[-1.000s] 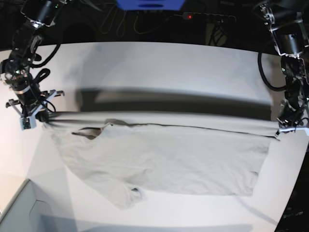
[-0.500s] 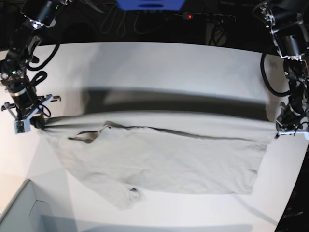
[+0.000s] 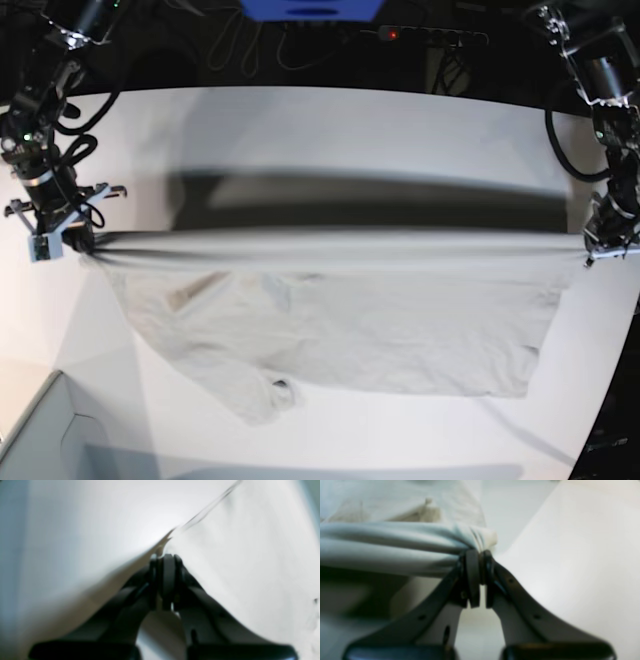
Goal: Layout the t-shirt on the table in an organized manner, then fold the t-shirt properly
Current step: 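Lift and pull the shirt edge away with both grippers to flatten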
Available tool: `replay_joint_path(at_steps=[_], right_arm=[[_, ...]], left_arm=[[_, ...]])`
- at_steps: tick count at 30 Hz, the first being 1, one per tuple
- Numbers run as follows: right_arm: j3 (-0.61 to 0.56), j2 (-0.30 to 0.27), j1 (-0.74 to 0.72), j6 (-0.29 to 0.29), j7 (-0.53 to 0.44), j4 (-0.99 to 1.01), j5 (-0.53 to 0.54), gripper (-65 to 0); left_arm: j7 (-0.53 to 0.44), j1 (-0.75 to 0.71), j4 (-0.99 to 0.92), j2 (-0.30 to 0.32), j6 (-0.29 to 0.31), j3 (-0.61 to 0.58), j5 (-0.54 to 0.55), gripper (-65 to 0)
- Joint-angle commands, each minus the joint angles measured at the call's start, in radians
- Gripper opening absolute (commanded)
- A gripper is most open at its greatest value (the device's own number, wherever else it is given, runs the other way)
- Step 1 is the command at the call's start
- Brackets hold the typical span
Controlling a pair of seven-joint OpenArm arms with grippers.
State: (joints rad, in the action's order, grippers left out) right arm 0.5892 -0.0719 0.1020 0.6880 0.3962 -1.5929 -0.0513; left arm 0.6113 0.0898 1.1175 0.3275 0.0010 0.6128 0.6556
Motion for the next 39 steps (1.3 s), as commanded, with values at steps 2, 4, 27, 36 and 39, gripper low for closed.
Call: replay_joint_path(at_steps=[2, 4, 27, 36, 39], right_arm=[[0.008, -0.015, 0.026, 0.01, -0.03, -0.016, 0.009, -65.0], [0.007, -0.015, 0.066, 0.01, -0.032, -0.014, 0.009, -65.0], [0.008, -0.019, 0.344, 0.01, -0.035, -0.007, 0.009, -65.0], [0.001, -0.015, 0.419, 0.01, -0.041, -0.007, 0.009, -65.0], [0.001, -0.012, 0.439, 0.01, -0.096, -0.007, 0.011, -65.0]], left_arm=[[-0.027, -0.014, 0.016, 0.02, -0.003, 0.009, -0.001, -65.0], [-0.027, -0.043, 0.016, 0.017, -0.003, 0.009, -0.001, -65.0], [-0.035, -0.41, 0.295, -0.057, -0.002, 0.011, -0.001, -65.0], [-0.029, -0.428, 0.299, -0.058, -0.002, 0.069, -0.001, -65.0], [-0.029, -0.437, 0.296, -0.058, -0.002, 0.069, -0.001, -65.0]])
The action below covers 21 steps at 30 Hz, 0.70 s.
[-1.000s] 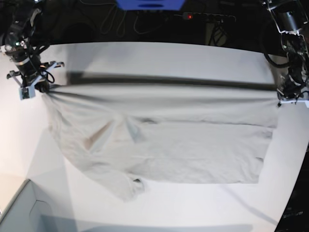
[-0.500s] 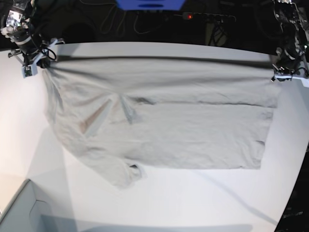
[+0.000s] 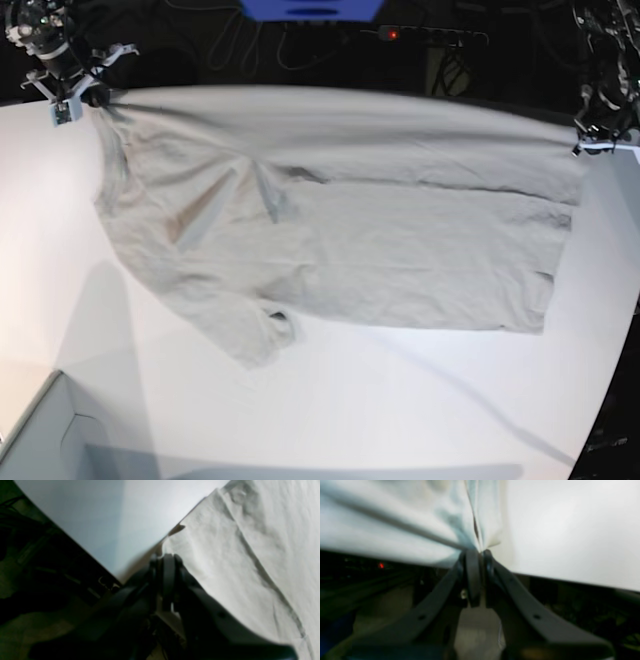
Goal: Layout the t-shirt on the table in an organized manner, then fold the t-shirt properly
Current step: 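Lift and pull the shirt edge away with both grippers to flatten, then lower the shirt edge flat while holding it with both grippers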
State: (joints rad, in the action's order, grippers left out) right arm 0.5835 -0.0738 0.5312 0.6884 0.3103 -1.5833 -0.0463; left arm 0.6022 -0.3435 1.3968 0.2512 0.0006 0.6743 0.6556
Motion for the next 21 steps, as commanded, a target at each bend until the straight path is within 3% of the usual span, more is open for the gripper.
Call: replay_joint_path(at_steps=[1, 17, 21], right_arm=[[0.006, -0.005, 0.011, 0.01, -0.026, -0.015, 0.006, -65.0], [0.014, 0.007, -0.019, 0.01, -0.049, 0.073, 0.001, -65.0], [0.014, 0.004, -0.019, 0.01, -0.049, 0.073, 0.003, -55.2]], left_arm=[[-0.02, -0.007, 0.017, 0.018, -0.001, 0.006, -0.001, -65.0], [-0.018, -0.024, 0.019, 0.0, 0.0, 0.0, -0.001, -64.7], [0.054, -0.021, 0.02, -0.002, -0.003, 0.009, 0.0, -55.5]])
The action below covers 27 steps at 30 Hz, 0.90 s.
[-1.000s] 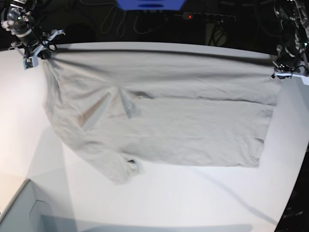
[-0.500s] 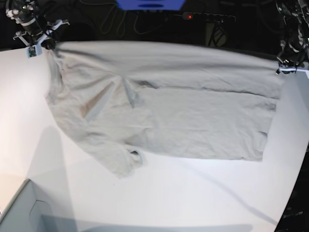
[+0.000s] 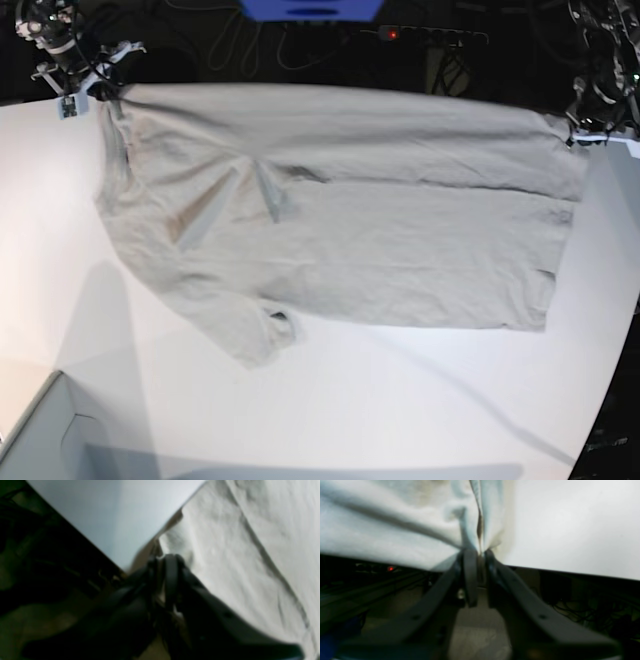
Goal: Layout the t-shirt on the table in an organized manner, then fold the t-shirt properly
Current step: 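Lower the shirt edge flat while holding it with both grippers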
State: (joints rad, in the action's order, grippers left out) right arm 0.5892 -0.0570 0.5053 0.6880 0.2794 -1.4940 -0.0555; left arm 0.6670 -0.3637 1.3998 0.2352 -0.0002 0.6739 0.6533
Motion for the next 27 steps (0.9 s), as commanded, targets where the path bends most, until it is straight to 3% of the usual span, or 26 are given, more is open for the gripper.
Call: replay_joint_path(at_steps=[1, 3, 7, 11, 20, 24, 27], right_arm=[[0.008, -0.013, 0.008, 0.01, -0.018, -0.017, 0.013, -52.0], [0.01, -0.014, 0.01, 0.01, -0.018, -0.018, 0.013, -44.8], [0.058, -0.004, 0.011, 0.01, -0.018, -0.069, 0.015, -37.2], [0.096, 0.023, 0.008, 0.01, -0.018, -0.124, 0.015, -36.4], [0.133, 0.024, 0.0, 0.01, -0.015, -0.179, 0.015, -36.2], [0.133, 0.021, -0.053, 0.01, -0.01, -0.178, 0.01, -35.6], [0.128, 0.019, -0.13, 0.01, -0.01, -0.178, 0.009, -30.6]], left_arm=[[0.021, 0.005, 0.017, 0.014, -0.007, 0.019, 0.003, -51.6], [0.083, 0.015, 0.017, 0.014, -0.004, 0.063, 0.003, -44.4], [0.116, 0.032, 0.017, 0.019, -0.002, 0.085, -0.007, -44.1], [0.121, 0.032, 0.02, 0.022, -0.002, 0.085, 0.0, -40.8], [0.121, 0.025, 0.187, 0.016, -0.002, 0.086, 0.0, -23.0], [0.11, 0.038, 0.22, 0.017, -0.002, 0.086, -0.005, -22.3], [0.11, 0.104, 0.214, 0.02, -0.001, 0.085, -0.008, -22.1]])
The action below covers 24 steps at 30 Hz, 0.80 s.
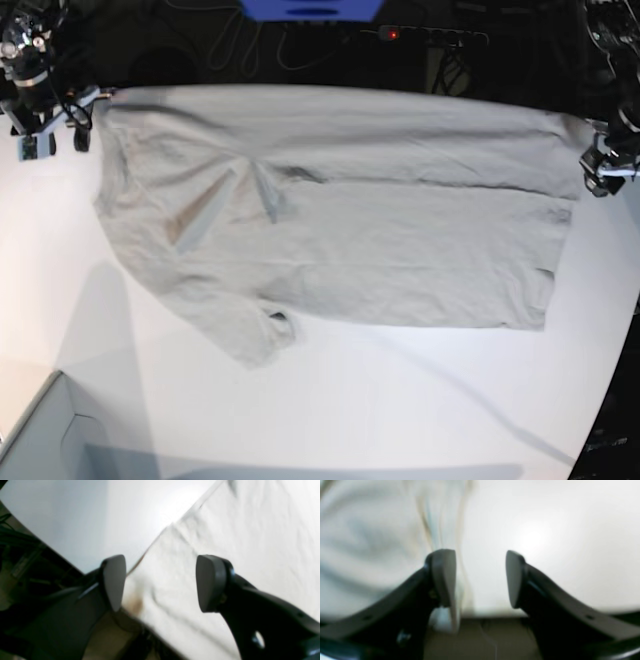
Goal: Layout the t-shirt on the table in an organized manner, then fold the t-shirt properly
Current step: 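Lower the shirt edge flat while holding it with both grippers, then release the edge and move both grippers to the shirt's middle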
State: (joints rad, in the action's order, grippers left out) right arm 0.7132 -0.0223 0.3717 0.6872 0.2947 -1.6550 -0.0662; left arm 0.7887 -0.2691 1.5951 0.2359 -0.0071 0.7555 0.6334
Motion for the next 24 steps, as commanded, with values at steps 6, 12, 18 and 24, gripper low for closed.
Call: replay_joint_path(at_steps=[6, 12, 18, 24], right_arm=[[-0.085, -0.026, -0.225, 0.011, -0.022, 0.042, -0.102, -25.8], [-0.154, -0.026, -0.512, 0.011, -0.022, 0.279, -0.287, -25.5], [-0.154, -0.041, -0.732, 0.011, -0.028, 0.553, -0.413, -25.4], [-0.152, -0.058, -0.824, 0.011, -0.033, 0.737, -0.439, -25.4]], left_arm=[[-0.012, 0.156, 0.0, 0.018, 0.005, -0.001, 0.009, -22.0], [-0.012, 0.379, -0.221, 0.029, 0.005, -0.003, -0.002, -22.0], [-0.058, 0.571, -0.428, 0.05, 0.006, -0.118, -0.154, -22.0], [-0.349, 0.64, -0.602, 0.067, 0.006, -0.348, -0.255, -22.0]])
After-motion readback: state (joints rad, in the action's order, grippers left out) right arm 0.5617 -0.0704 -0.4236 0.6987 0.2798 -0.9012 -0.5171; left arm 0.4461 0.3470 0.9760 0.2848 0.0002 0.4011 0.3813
